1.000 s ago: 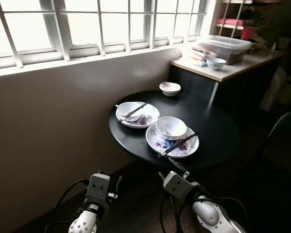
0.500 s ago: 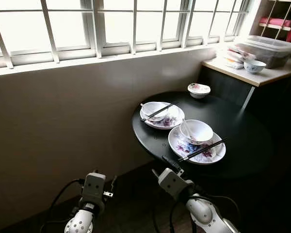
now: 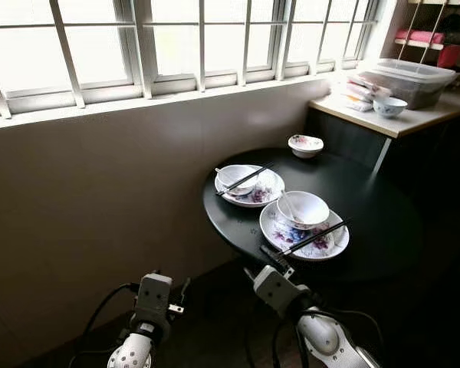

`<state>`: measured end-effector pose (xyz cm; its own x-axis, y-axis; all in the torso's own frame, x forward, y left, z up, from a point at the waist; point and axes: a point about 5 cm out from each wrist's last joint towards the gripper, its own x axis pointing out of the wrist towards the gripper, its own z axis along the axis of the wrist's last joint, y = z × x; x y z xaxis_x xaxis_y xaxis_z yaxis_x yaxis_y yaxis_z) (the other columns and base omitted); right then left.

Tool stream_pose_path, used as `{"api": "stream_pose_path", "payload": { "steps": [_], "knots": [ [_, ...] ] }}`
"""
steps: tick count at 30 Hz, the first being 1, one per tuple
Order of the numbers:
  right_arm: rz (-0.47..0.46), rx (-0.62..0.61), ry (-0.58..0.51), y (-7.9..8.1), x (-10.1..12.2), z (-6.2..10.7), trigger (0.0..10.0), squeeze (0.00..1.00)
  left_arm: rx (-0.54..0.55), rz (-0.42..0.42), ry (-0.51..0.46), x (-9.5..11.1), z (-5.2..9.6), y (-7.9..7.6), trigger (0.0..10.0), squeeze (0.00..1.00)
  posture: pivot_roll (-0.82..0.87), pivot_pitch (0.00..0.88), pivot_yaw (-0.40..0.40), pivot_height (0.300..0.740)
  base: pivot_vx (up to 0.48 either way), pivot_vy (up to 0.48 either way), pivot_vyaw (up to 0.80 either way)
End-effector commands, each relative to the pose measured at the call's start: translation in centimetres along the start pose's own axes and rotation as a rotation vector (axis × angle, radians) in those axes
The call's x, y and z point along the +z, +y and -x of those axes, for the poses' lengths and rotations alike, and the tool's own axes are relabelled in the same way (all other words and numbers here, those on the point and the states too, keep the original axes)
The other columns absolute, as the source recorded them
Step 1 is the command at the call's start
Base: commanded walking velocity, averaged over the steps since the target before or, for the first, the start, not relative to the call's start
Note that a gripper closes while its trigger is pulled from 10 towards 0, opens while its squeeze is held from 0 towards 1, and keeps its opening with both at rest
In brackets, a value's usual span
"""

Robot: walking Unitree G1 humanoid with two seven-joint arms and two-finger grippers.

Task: Kitchen organization

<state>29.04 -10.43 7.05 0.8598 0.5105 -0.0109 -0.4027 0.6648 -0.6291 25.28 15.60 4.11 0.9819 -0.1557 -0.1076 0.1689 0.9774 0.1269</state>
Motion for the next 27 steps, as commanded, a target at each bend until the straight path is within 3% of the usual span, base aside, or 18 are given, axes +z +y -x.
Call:
{"api": "stream_pose_path", "payload": {
  "steps": [1,12,22,24,27],
  "knots": [
    [0.007,-0.010,0.006,-0.4,0.0,-0.2,10.0,0.00,-0.009,-0.009,0.003,0.0,-0.1,0.0,10.0,0.00,0.03,0.000,-0.053,0.740,0.311,0.000,0.00],
    [0.008,0.003,0.002,-0.1,0.0,-0.2,10.0,0.00,-0.008,-0.009,0.001,0.1,-0.1,0.1,10.0,0.00,0.03,0.000,-0.053,0.740,0.079,0.000,0.00],
    [-0.002,0.059,-0.074,0.6,0.9,-0.2,10.0,0.00,-0.002,-0.003,0.003,0.1,-0.1,0.3,10.0,0.00,0.03,0.000,-0.050,0.740,0.000,0.000,0.00],
    [0.022,0.056,-0.075,0.5,0.9,-0.1,10.0,0.00,-0.003,-0.002,0.007,0.0,-0.2,0.3,10.0,0.00,0.02,0.000,-0.050,0.740,0.000,0.000,0.00],
    [0.128,0.042,-0.007,0.3,0.2,-0.1,10.0,0.00,-0.005,-0.001,0.009,0.0,-0.2,0.3,10.0,0.00,0.02,0.000,-0.050,0.740,0.000,0.000,0.00]
  ]
}}
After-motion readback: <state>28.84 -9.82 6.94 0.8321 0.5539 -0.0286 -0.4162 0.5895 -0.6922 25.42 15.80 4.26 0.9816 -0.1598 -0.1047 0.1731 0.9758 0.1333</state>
